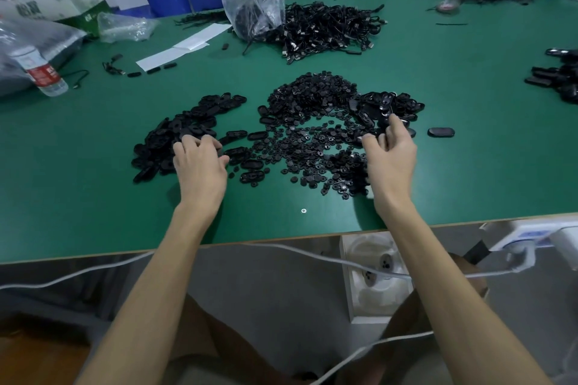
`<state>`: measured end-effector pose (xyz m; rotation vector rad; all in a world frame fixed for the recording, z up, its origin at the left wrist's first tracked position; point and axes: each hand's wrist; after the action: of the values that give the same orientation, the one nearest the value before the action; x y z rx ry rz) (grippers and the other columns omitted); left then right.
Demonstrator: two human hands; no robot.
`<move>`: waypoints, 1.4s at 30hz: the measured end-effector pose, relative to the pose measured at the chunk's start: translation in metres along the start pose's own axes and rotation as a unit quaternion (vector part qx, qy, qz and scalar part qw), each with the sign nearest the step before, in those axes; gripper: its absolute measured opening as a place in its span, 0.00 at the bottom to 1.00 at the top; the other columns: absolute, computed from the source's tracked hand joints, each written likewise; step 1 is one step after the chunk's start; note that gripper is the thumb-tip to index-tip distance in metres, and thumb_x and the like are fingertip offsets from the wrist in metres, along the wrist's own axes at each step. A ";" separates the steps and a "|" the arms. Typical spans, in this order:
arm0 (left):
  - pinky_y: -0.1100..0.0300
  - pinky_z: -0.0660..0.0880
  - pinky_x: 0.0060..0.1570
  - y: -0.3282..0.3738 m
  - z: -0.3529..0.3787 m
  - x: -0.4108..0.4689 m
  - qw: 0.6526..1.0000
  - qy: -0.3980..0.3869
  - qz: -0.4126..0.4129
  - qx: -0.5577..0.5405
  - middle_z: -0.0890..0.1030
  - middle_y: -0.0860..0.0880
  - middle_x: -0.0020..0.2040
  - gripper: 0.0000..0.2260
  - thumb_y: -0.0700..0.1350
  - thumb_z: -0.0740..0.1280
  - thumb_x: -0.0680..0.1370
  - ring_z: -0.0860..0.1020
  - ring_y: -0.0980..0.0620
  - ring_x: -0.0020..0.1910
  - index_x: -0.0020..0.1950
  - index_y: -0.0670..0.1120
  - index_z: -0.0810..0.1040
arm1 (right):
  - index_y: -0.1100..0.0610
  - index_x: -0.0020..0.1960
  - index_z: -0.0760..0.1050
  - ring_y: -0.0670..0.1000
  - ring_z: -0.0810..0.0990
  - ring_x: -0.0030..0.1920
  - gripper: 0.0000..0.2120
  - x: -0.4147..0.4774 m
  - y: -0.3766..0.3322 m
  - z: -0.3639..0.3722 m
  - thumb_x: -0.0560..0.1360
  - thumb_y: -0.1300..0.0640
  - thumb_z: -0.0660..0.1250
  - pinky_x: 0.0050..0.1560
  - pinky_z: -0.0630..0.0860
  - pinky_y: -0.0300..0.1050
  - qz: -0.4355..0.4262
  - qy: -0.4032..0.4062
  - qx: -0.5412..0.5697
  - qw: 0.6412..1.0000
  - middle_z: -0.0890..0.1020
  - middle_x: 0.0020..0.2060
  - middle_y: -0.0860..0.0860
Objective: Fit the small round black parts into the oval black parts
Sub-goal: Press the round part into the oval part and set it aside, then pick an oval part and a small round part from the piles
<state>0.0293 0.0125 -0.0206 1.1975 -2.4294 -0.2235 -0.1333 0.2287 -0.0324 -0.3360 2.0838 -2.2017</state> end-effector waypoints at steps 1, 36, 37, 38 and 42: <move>0.47 0.68 0.66 0.001 0.000 0.000 1.000 0.008 0.002 -0.025 0.75 0.40 0.61 0.11 0.42 0.70 0.82 0.70 0.40 0.64 0.64 0.41 0.78 | 0.57 0.79 0.65 0.47 0.68 0.76 0.28 -0.001 -0.001 -0.001 0.81 0.62 0.65 0.74 0.67 0.38 -0.023 -0.002 -0.029 0.999 0.67 0.78 0.51; 0.59 0.82 0.54 0.095 0.036 -0.037 0.722 -0.211 0.052 -0.657 0.87 0.39 0.55 0.13 0.33 0.72 0.79 0.87 0.41 0.53 0.63 0.35 0.81 | 0.51 0.50 0.83 0.46 0.84 0.37 0.03 -0.010 -0.005 0.001 0.80 0.57 0.71 0.45 0.82 0.46 -0.133 -0.071 -0.079 0.985 0.85 0.36 0.46; 0.59 0.82 0.53 0.094 0.036 -0.037 0.722 -0.209 0.051 -0.658 0.86 0.39 0.55 0.13 0.33 0.72 0.79 0.87 0.41 0.54 0.63 0.35 0.81 | 0.52 0.51 0.83 0.45 0.84 0.39 0.03 -0.010 -0.005 0.001 0.80 0.58 0.71 0.47 0.82 0.47 -0.135 -0.068 -0.081 0.985 0.86 0.38 0.46; 0.59 0.82 0.53 0.094 0.036 -0.037 0.722 -0.206 0.049 -0.659 0.86 0.38 0.55 0.13 0.33 0.72 0.79 0.87 0.41 0.54 0.63 0.34 0.81 | 0.53 0.52 0.84 0.45 0.84 0.41 0.04 -0.010 -0.005 0.001 0.80 0.59 0.70 0.48 0.82 0.49 -0.136 -0.064 -0.082 0.985 0.86 0.40 0.46; 0.57 0.83 0.53 0.093 0.037 -0.036 0.727 -0.198 0.042 -0.656 0.86 0.38 0.54 0.12 0.34 0.72 0.79 0.87 0.41 0.53 0.62 0.35 0.82 | 0.55 0.53 0.84 0.47 0.86 0.44 0.05 -0.010 -0.005 0.001 0.80 0.60 0.70 0.50 0.83 0.54 -0.128 -0.074 -0.066 0.987 0.87 0.43 0.47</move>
<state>-0.0344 0.0969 -0.0351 0.3299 -1.7353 -1.9122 -0.1227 0.2307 -0.0282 -0.7953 2.2152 -2.0934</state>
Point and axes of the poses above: each hand's wrist, its own x-axis towards the middle knuckle, its own z-axis out of the palm, y = z × x
